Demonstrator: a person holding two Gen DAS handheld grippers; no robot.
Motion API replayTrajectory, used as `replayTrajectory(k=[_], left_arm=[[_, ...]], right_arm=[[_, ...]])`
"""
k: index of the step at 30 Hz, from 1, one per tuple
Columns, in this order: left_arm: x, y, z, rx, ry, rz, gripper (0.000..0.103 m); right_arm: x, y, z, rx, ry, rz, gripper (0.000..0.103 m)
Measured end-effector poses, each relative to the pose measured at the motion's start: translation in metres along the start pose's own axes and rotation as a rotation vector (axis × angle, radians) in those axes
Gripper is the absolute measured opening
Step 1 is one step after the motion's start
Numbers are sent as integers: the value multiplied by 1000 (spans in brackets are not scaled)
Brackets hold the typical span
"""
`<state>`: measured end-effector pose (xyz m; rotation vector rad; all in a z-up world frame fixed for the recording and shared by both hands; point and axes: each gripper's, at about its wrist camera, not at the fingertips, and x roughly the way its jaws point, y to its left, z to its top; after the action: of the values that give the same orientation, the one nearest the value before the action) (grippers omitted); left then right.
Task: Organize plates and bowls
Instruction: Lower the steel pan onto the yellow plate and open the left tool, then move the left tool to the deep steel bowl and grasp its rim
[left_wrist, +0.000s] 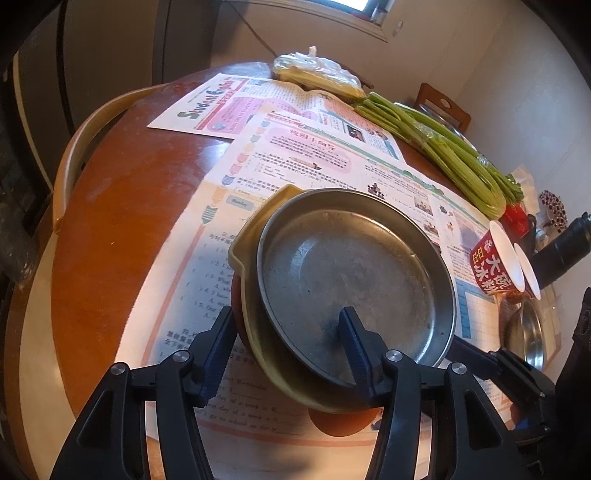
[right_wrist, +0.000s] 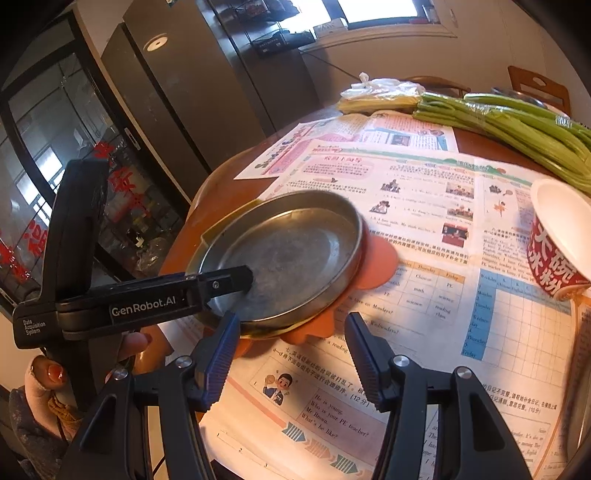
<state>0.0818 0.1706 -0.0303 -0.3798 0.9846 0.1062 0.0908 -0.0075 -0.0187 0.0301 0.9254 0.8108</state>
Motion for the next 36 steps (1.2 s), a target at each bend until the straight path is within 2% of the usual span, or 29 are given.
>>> replayTrajectory(k=[15, 22, 32, 36], left_arm=[[28, -43, 21, 56, 28, -55, 58], [30, -44, 25, 27, 20, -71, 60], [-10, -46, 20, 45, -103, 18, 60], [-31, -55, 15, 65, -149, 6, 60]], right_arm=[[-10, -37, 7, 75, -49, -36, 60], [-18, -52, 8, 110, -78, -54, 60], [-45, -60, 9, 121, -157, -98, 60], [-73, -58, 6, 92, -210, -143, 60]])
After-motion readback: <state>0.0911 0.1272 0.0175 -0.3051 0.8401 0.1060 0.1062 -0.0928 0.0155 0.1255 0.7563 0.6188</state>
